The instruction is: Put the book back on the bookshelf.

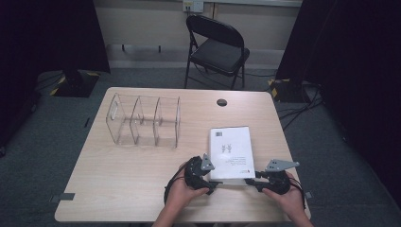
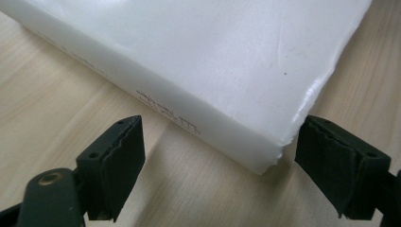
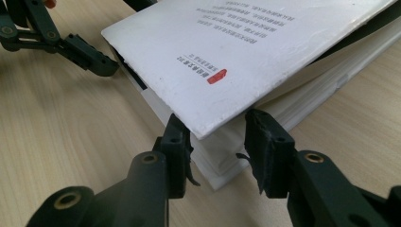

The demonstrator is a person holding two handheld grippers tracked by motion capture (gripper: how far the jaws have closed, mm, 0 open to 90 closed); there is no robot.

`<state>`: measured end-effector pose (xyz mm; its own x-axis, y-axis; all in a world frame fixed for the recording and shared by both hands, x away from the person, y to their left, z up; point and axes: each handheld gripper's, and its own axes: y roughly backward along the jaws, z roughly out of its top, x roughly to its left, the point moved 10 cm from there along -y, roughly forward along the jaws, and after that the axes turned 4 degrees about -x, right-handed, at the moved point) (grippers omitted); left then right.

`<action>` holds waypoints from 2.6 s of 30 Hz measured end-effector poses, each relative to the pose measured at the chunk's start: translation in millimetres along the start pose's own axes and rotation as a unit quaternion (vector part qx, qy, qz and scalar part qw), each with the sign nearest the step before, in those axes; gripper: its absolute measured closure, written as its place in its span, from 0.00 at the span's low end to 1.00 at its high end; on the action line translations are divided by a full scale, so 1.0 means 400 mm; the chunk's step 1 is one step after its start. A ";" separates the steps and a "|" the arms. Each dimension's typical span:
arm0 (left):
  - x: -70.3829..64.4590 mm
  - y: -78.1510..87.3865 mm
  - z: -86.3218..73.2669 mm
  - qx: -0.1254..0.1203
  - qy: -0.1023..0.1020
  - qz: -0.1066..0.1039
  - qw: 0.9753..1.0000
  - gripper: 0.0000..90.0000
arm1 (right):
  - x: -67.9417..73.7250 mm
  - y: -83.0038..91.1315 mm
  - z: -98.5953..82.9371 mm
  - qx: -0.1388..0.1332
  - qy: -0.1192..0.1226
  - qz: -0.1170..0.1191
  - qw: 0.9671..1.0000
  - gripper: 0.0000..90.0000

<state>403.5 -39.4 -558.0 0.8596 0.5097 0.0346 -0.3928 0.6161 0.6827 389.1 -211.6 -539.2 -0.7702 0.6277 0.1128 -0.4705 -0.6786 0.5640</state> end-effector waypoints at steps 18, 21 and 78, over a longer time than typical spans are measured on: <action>-0.012 0.000 0.087 -0.001 -0.055 0.011 0.998 0.18 | 0.003 -0.001 0.020 -0.003 -0.004 0.005 1.000 0.70; -0.017 -0.005 0.097 -0.003 -0.057 0.012 0.998 0.18 | 0.004 0.000 0.022 -0.003 -0.004 0.005 1.000 0.70; -0.058 -0.082 0.164 -0.008 -0.161 0.076 0.984 0.07 | -0.010 -0.022 0.045 -0.006 0.001 -0.013 1.000 0.68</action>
<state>417.8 -111.0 -533.4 0.8489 0.3811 0.3662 -0.5271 0.5591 0.6400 404.0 -201.3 -529.9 -0.7580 0.6450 0.0969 -0.4954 -0.6660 0.5576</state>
